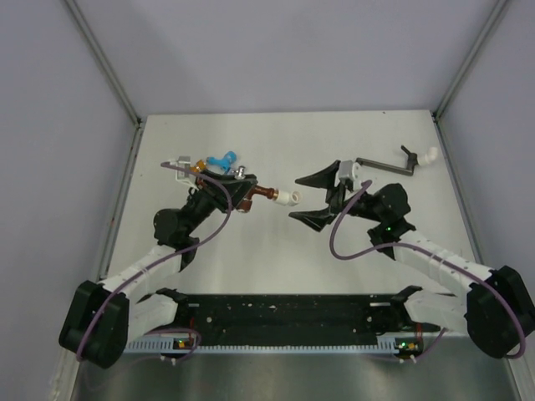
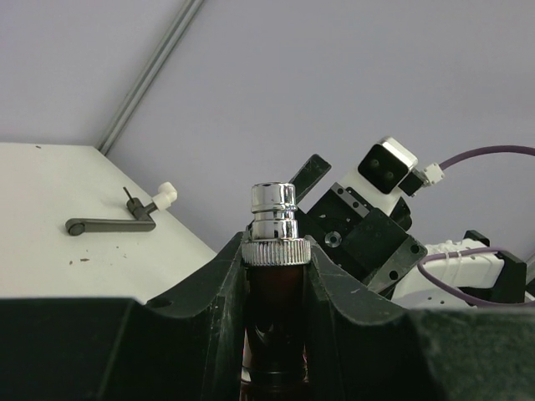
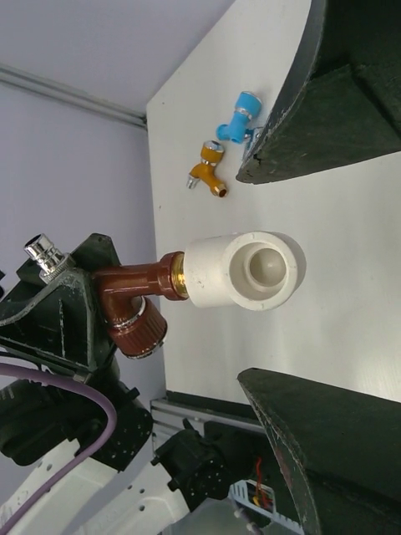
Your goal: Install the water faucets
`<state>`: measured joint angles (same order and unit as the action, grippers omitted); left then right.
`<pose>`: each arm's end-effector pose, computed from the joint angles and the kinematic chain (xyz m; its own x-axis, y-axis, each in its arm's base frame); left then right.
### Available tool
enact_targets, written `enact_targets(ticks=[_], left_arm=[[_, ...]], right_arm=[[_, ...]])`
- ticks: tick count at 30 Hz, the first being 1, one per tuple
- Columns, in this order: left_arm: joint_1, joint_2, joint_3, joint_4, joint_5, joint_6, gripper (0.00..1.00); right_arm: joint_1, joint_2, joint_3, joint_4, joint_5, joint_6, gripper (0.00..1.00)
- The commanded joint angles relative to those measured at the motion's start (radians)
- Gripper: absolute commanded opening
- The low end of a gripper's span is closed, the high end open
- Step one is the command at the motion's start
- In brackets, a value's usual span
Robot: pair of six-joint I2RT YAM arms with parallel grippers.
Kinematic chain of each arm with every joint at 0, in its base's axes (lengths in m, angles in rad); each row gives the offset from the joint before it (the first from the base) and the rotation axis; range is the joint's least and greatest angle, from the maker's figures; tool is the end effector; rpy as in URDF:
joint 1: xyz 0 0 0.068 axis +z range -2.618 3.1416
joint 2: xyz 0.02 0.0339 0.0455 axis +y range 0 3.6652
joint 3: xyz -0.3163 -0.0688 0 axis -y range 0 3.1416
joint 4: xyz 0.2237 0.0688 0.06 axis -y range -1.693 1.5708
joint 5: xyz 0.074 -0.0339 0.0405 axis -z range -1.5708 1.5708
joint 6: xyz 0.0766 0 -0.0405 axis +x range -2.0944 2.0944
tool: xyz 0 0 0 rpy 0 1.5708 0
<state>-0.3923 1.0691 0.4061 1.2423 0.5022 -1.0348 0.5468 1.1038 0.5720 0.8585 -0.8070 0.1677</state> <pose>0.1700 -0.1102 0.3777 -0.3498 -0.6708 -0.6539 0.7961 0.1550 -0.5849 0.1601 0.1622 0.3750 0.1127 0.2038 -0.9725 -0.9764 0.2040 -0.0704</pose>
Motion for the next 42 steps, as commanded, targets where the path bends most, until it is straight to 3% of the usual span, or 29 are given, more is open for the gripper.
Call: enact_targets(ticks=[1, 6, 10, 15, 18, 20, 25, 31, 38, 42], left_arm=[[0.0, -0.008, 0.046, 0.118, 0.004, -0.039, 0.0], [0.0, 0.002, 0.059, 0.123, 0.015, -0.048, 0.0], [-0.002, 0.014, 0.06, 0.154, 0.019, -0.062, 0.0], [-0.003, 0.023, 0.054, 0.201, 0.059, -0.045, 0.0], [-0.003, 0.028, 0.043, 0.258, 0.096, -0.027, 0.0], [-0.002, 0.038, 0.031, 0.339, 0.12, -0.008, 0.0], [-0.003, 0.038, 0.042, 0.378, 0.306, 0.113, 0.0], [-0.008, -0.043, 0.03, 0.376, 0.423, 0.28, 0.0], [-0.016, -0.107, 0.037, 0.376, 0.498, 0.309, 0.0], [-0.017, -0.129, 0.01, 0.375, 0.489, 0.323, 0.0]], right_arm=[[-0.008, 0.019, 0.055, 0.082, -0.057, 0.039, 0.89], [-0.01, 0.036, 0.055, 0.103, -0.066, 0.05, 0.83], [-0.01, 0.048, 0.057, 0.128, -0.073, 0.069, 0.71], [-0.01, 0.067, 0.062, 0.195, -0.095, 0.154, 0.37], [-0.01, 0.08, 0.071, 0.205, -0.083, 0.206, 0.1], [-0.008, 0.09, 0.084, 0.162, -0.06, 0.237, 0.0], [-0.01, 0.132, 0.161, 0.016, -0.072, 0.392, 0.0], [-0.01, 0.165, 0.17, 0.034, -0.089, 0.598, 0.0], [-0.01, 0.266, 0.186, 0.178, -0.138, 0.835, 0.0], [-0.01, 0.361, 0.198, 0.377, -0.184, 1.001, 0.01]])
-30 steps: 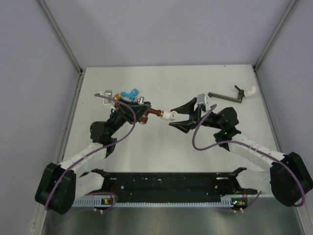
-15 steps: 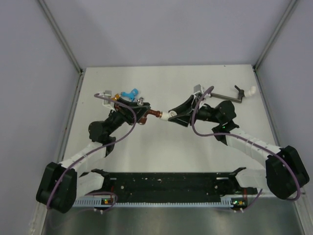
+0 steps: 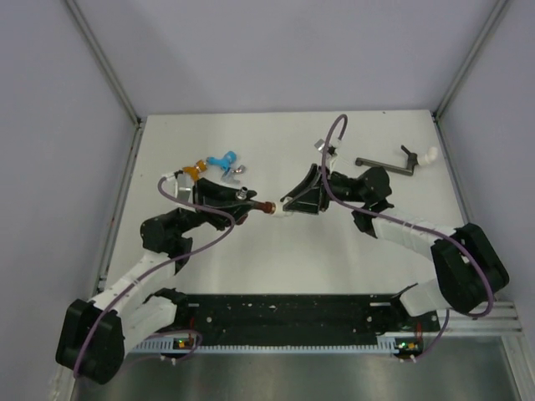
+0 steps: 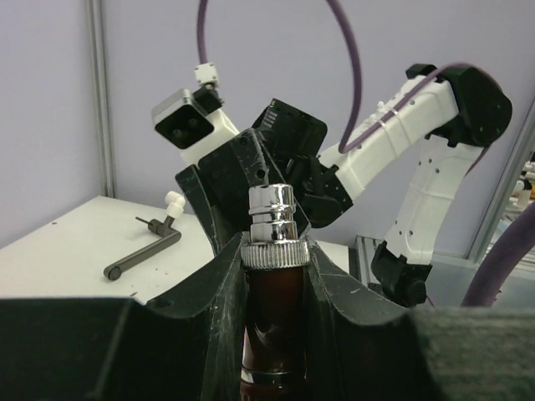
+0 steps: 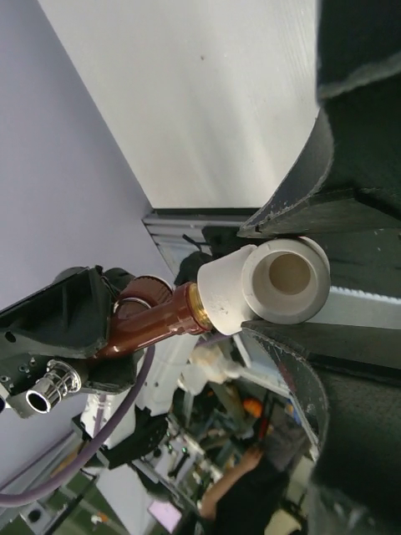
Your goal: Install the water faucets
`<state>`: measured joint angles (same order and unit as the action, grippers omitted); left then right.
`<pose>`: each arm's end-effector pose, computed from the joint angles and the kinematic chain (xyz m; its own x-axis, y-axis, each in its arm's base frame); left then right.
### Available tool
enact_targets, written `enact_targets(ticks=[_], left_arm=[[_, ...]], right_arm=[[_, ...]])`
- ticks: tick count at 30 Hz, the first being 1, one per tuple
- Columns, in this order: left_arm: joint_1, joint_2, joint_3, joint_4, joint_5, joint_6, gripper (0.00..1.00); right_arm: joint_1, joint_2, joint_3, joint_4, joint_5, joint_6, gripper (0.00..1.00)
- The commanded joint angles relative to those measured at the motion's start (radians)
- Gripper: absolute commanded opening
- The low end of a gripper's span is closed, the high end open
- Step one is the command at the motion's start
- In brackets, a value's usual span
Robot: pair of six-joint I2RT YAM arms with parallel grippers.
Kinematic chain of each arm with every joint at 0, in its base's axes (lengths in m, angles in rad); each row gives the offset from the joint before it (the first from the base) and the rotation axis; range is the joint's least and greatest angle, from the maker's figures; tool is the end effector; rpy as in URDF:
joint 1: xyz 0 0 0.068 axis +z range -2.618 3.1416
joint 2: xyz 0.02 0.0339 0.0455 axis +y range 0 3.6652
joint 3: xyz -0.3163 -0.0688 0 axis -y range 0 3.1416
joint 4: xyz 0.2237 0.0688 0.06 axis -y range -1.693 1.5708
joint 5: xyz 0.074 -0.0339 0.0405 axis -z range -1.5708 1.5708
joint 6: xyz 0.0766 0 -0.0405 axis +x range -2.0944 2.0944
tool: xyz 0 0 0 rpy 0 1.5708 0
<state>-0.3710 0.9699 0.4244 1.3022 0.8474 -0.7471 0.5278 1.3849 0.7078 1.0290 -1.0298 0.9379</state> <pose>0.1229 -0.1094 0.3952 -0.0388 -0.4675 -0.8831 0.9835 0.1385 -0.1165 0.2088 0.1977 0.3701 -0.5935 0.1346 -0.7935 -0.8047 -0.1165 0.5821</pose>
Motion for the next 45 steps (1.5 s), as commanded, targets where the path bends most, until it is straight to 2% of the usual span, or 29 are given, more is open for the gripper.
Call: enact_targets(ticks=[1, 3, 4, 7, 9, 11, 14, 16, 18, 22, 25, 27, 33, 35, 38, 45], left_arm=[[-0.039, -0.034, -0.013, 0.309, 0.14, 0.041, 0.0], [-0.04, -0.036, -0.01, 0.292, 0.147, 0.045, 0.0], [-0.04, -0.036, -0.009, 0.289, 0.148, 0.043, 0.0], [-0.039, -0.031, -0.012, 0.284, 0.137, 0.051, 0.0], [-0.04, -0.025, -0.021, 0.282, 0.118, 0.057, 0.0], [-0.04, -0.022, -0.029, 0.281, 0.101, 0.052, 0.0], [-0.04, -0.017, -0.045, 0.272, 0.049, 0.052, 0.0], [-0.04, -0.023, -0.059, 0.246, -0.008, 0.069, 0.0], [-0.04, -0.027, -0.073, 0.2, -0.065, 0.083, 0.0], [-0.04, -0.016, -0.088, 0.141, -0.189, 0.063, 0.0], [-0.04, 0.004, -0.069, 0.108, -0.275, -0.018, 0.0], [-0.04, 0.022, -0.061, 0.083, -0.336, -0.095, 0.0], [-0.045, 0.064, -0.073, 0.115, -0.448, -0.261, 0.0], [-0.045, 0.069, -0.064, 0.066, -0.479, -0.3, 0.0], [-0.048, 0.076, -0.038, -0.001, -0.473, -0.311, 0.0], [-0.054, 0.099, -0.024, 0.012, -0.449, -0.345, 0.0]], right_arm=[[0.009, 0.097, 0.064, 0.253, 0.034, 0.257, 0.02], [0.009, 0.109, 0.067, 0.267, 0.033, 0.268, 0.07], [0.009, 0.109, 0.068, 0.257, 0.033, 0.257, 0.13], [0.009, 0.074, 0.082, 0.139, 0.025, 0.158, 0.38], [0.009, 0.028, 0.102, -0.023, 0.039, 0.043, 0.54], [0.009, -0.029, 0.131, -0.23, 0.072, -0.118, 0.64], [0.005, -0.119, 0.185, -0.569, 0.17, -0.397, 0.76], [0.0, -0.177, 0.197, -0.703, 0.261, -0.551, 0.8], [0.0, -0.239, 0.196, -0.756, 0.325, -0.641, 0.82], [0.0, -0.357, 0.116, -0.751, 0.396, -0.859, 0.83], [0.0, -0.443, -0.029, -0.609, 0.431, -1.034, 0.83], [0.001, -0.475, -0.097, -0.528, 0.416, -1.092, 0.83], [0.044, -0.483, -0.191, -0.384, 0.404, -1.183, 0.83], [0.061, -0.471, -0.194, -0.373, 0.402, -1.215, 0.83], [0.099, -0.436, -0.195, -0.356, 0.431, -1.257, 0.83], [0.126, -0.373, -0.179, -0.296, 0.453, -1.297, 0.83]])
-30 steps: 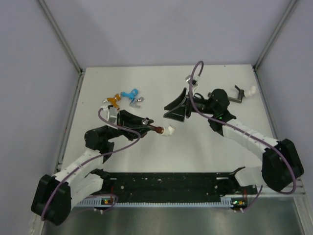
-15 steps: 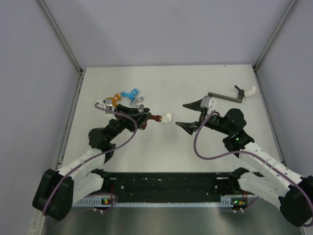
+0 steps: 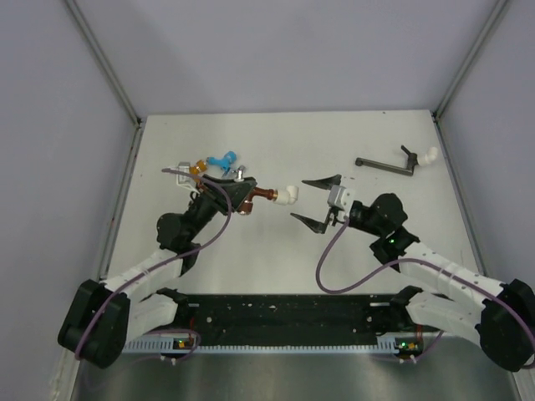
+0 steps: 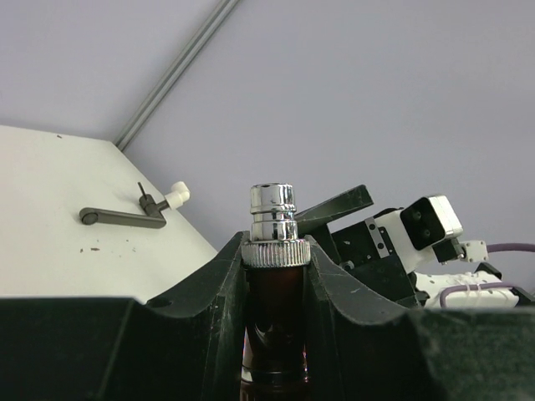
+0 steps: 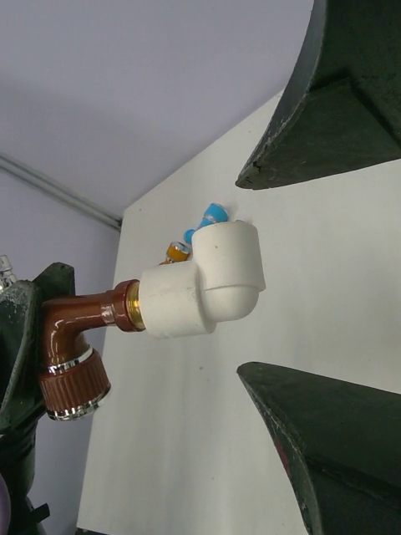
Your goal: Install the water faucets
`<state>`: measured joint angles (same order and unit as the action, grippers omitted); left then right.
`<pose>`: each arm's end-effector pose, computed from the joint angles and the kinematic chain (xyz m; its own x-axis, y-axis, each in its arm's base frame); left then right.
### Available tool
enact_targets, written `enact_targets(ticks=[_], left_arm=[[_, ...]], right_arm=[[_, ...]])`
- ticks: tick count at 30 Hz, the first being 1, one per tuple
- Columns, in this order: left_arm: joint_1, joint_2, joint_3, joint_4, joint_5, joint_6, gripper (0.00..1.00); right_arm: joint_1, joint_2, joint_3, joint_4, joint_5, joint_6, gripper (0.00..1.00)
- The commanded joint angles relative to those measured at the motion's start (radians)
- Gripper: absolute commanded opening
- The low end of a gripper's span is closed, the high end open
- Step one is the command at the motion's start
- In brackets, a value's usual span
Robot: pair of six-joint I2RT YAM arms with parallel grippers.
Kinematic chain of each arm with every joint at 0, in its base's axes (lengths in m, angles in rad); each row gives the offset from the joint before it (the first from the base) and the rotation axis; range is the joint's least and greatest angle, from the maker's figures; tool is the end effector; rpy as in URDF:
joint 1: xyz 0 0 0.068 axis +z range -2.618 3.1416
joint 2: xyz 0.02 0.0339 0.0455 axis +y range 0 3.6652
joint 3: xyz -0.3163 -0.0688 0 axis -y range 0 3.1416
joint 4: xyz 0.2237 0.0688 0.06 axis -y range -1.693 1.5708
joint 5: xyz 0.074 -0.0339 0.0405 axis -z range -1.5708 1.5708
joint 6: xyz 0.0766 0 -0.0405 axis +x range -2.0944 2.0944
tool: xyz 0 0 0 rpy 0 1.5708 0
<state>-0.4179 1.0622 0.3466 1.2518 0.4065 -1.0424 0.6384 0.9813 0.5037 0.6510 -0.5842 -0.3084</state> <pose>0.1689 -0.1081 0.3620 -0.3548 -0.7104 -0.6078 0.7478 0.1746 -0.6406 0.1404 0.1568 0.3507 0.4153 -0.0071 -0.9096 -0.8473 0.3610 -0.3897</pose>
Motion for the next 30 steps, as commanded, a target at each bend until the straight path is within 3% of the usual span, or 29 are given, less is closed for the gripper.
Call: enact_targets(ticks=[1, 7, 17, 21, 27, 28, 30], left_arm=[[-0.007, 0.01, 0.058, 0.066, 0.0, -0.053, 0.0], [-0.012, 0.016, 0.068, 0.08, 0.014, -0.051, 0.0], [-0.018, 0.032, 0.075, 0.078, 0.037, -0.05, 0.0], [-0.019, 0.032, 0.077, 0.089, 0.055, -0.033, 0.0], [-0.019, 0.03, 0.101, 0.141, 0.21, 0.099, 0.0], [-0.019, 0.031, 0.106, 0.159, 0.244, 0.128, 0.0], [-0.019, 0.035, 0.103, 0.208, 0.297, 0.166, 0.0]], right_arm=[[0.018, 0.04, 0.036, 0.081, 0.003, -0.054, 0.83], [0.026, 0.083, 0.067, 0.09, -0.031, -0.047, 0.82], [0.027, 0.118, 0.081, 0.133, -0.036, -0.008, 0.7], [0.027, 0.129, 0.093, 0.11, -0.026, 0.011, 0.51], [0.027, 0.126, 0.114, 0.07, -0.063, 0.103, 0.05], [0.027, 0.126, 0.124, 0.056, -0.077, 0.135, 0.0], [0.023, 0.126, 0.139, 0.047, -0.107, 0.205, 0.0]])
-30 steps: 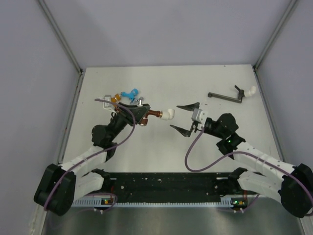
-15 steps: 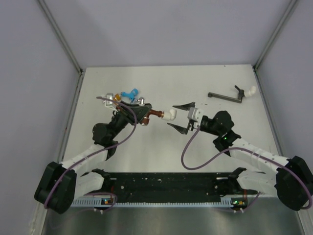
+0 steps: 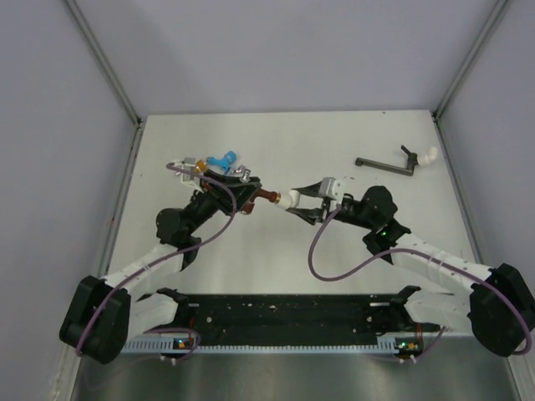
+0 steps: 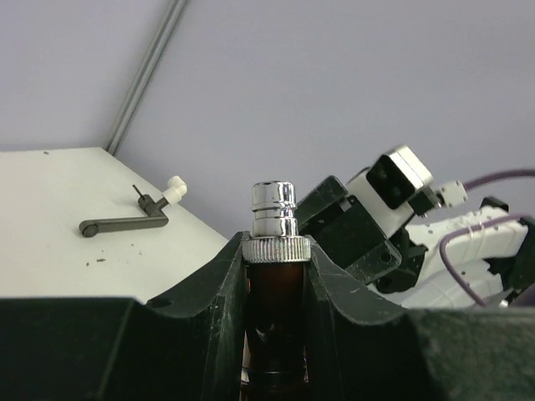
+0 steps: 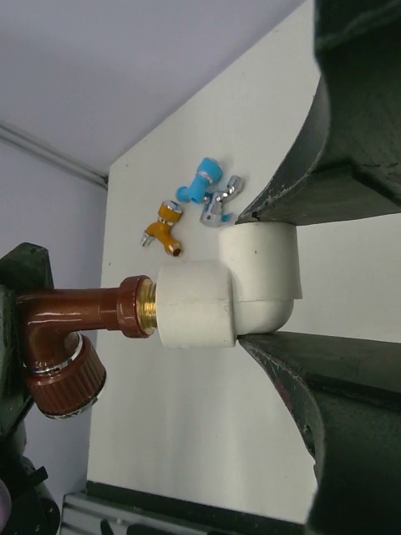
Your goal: Install the water faucets
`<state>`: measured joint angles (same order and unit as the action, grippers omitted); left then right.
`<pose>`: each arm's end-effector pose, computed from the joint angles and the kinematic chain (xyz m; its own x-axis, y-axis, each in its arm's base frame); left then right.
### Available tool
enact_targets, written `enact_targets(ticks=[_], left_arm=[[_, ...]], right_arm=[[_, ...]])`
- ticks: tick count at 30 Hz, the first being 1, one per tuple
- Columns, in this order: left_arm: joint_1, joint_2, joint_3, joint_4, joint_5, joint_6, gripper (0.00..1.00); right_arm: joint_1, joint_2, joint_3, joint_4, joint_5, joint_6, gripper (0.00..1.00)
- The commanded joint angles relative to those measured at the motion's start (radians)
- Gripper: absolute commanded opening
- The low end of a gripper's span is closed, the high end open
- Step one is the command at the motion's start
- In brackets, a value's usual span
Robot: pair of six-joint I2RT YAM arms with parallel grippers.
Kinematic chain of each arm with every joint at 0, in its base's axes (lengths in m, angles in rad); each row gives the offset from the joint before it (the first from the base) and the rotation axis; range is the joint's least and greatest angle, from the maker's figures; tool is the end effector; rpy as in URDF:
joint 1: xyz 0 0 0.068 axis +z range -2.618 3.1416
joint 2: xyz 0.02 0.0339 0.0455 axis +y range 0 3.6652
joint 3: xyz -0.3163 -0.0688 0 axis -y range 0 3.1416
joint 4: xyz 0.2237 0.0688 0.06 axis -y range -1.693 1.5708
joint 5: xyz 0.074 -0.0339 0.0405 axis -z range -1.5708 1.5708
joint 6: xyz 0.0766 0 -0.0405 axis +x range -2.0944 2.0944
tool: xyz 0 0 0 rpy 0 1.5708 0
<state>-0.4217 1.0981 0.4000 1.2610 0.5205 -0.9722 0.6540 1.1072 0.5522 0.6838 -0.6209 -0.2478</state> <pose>0.1712 -0.1185 0.3722 -0.3360 -0.6348 -0.6958 0.8186 0.1686 -0.5491 0.1598 0.1786 0.3470 0.3325 0.0035 -0.9431 -0.8986 0.3047 -0.3157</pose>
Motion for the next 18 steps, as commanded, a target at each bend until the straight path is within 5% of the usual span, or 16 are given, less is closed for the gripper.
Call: enact_targets(ticks=[1, 4, 9, 15, 17, 18], left_arm=[[-0.015, 0.0, 0.049, 0.228, 0.218, 0.113, 0.0], [-0.015, 0.022, 0.051, 0.36, 0.35, 0.151, 0.0], [-0.017, -0.013, 0.085, 0.357, 0.542, 0.213, 0.0], [-0.017, -0.053, 0.083, 0.357, 0.612, 0.233, 0.0], [-0.019, -0.061, 0.076, 0.354, 0.604, 0.239, 0.0], [-0.019, -0.064, 0.069, 0.354, 0.593, 0.244, 0.0]], right_arm=[[0.001, 0.003, 0.098, 0.014, -0.083, 0.195, 0.0], [-0.034, 0.022, 0.127, 0.028, -0.175, 0.367, 0.0], [-0.082, 0.1, 0.166, 0.19, -0.362, 0.723, 0.0], [-0.086, 0.161, 0.232, 0.16, -0.471, 0.872, 0.0], [-0.091, 0.163, 0.244, 0.105, -0.467, 0.849, 0.15], [-0.094, 0.155, 0.247, 0.082, -0.459, 0.837, 0.3]])
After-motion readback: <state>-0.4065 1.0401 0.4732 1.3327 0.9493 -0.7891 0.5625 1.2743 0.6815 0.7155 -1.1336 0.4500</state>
